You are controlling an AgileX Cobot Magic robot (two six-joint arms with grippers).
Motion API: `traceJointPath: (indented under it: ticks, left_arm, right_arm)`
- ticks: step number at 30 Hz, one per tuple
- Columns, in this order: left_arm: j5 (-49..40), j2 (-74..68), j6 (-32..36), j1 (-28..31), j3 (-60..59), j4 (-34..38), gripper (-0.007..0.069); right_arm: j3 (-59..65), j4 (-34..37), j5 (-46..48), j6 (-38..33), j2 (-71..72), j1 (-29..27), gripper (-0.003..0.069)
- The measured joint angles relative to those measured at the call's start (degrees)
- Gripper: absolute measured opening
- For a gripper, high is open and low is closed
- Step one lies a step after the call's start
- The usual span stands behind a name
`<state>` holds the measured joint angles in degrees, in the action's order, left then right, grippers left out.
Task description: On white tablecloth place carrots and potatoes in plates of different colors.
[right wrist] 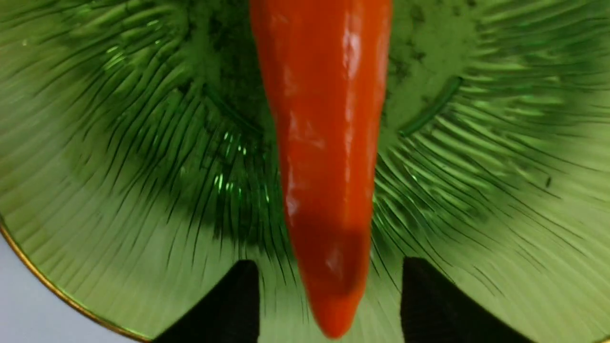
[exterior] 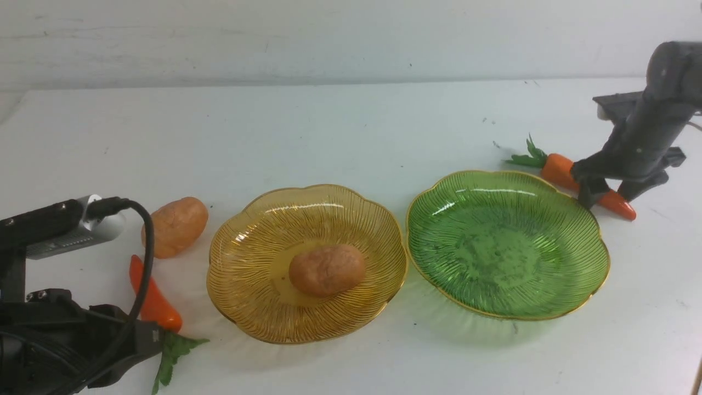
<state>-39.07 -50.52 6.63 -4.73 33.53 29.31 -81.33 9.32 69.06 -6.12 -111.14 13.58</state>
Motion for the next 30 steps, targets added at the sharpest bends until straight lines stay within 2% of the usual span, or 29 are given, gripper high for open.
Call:
traceJointPath:
  ticks: [1, 3, 4, 6, 10, 16, 24, 30]
  left_arm:
    - [0.6, 0.0, -0.1, 0.0, 0.0, -0.3, 0.0160]
    - [2.4, 0.0, -0.2, 0.0, 0.0, -1.1, 0.0218]
    - [3.3, 0.0, -0.5, 0.0, 0.3, -1.5, 0.0260]
    - [3.8, -0.7, -1.2, 0.2, 2.0, -2.5, 0.0324]
    - [3.1, -6.5, -1.7, 2.9, 11.3, -6.7, 0.0410]
    - [2.0, -23.3, 0.9, 5.3, 22.9, -13.0, 0.0473]
    - [-1.1, -45.0, 8.9, 5.3, 37.0, -12.3, 0.0610]
    - [-0.8, -57.5, 18.3, 5.3, 44.8, -13.9, 0.0619]
  right_arm:
    - [0.0, -0.3, -0.4, 0.0, -0.6, 0.8, 0.0445]
    - [-0.3, -0.3, 0.2, 0.4, -0.9, 1.1, 0.0539]
    - [-1.1, -0.7, 0.6, 0.7, -1.0, 1.1, 0.0580]
    - [-2.5, -1.7, 0.6, 1.9, -0.5, 1.1, 0.0606]
    - [-2.9, -2.2, 0.9, 3.7, 5.1, 1.0, 0.0563]
    - [-1.0, -1.2, 1.3, 5.6, 18.3, 1.0, 0.0466]
    - [4.5, -0.6, 2.7, 3.3, 32.2, 1.0, 0.0453]
    - [5.5, -0.8, 2.7, 2.8, 32.0, 1.0, 0.0453]
